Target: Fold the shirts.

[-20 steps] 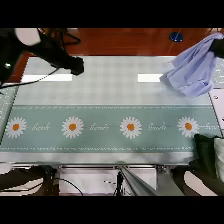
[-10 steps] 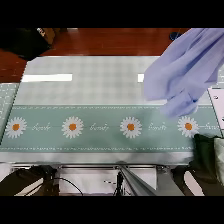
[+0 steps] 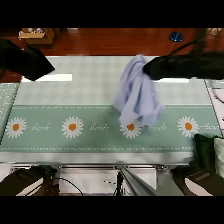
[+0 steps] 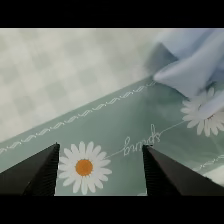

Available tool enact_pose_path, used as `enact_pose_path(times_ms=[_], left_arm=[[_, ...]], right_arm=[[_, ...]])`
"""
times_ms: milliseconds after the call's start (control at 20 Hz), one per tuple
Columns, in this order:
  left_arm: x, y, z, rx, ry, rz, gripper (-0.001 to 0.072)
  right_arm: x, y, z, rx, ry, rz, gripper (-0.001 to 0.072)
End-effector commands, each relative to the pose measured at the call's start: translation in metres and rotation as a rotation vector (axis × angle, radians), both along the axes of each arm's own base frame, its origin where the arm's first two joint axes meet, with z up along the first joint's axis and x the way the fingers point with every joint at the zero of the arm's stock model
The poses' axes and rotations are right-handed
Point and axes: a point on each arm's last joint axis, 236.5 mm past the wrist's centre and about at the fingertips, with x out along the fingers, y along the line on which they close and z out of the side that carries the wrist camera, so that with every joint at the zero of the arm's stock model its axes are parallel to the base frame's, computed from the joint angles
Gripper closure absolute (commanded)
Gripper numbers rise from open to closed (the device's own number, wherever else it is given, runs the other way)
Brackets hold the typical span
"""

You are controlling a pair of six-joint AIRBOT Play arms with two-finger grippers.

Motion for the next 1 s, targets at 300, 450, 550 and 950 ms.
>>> enact_pose_path(times_ms=[300,450,550,950], left_arm=[[0.004,-0.039,-0.165,-0.087,0.254,0.004,0.0096],[-0.014,-0.042,-0.208,-0.084,0.333,-0.028,0.0078],[-0.026,-0.037,-0.230,-0.055,0.382,-0.050,-0.0013],[-0.048,-0.075,-0.284,-0.212,0.518,-0.090,-0.0013]], right_arm=[[0.034,0.052,-0.148,-0.120,0.222,0.024,0.0485],[0.048,0.023,-0.114,-0.099,0.155,-0.031,0.0261],[0.060,-0.029,-0.098,-0.187,0.091,-0.092,0.0261],[0.047,-0.194,-0.143,-0.265,0.364,-0.341,0.0181]])
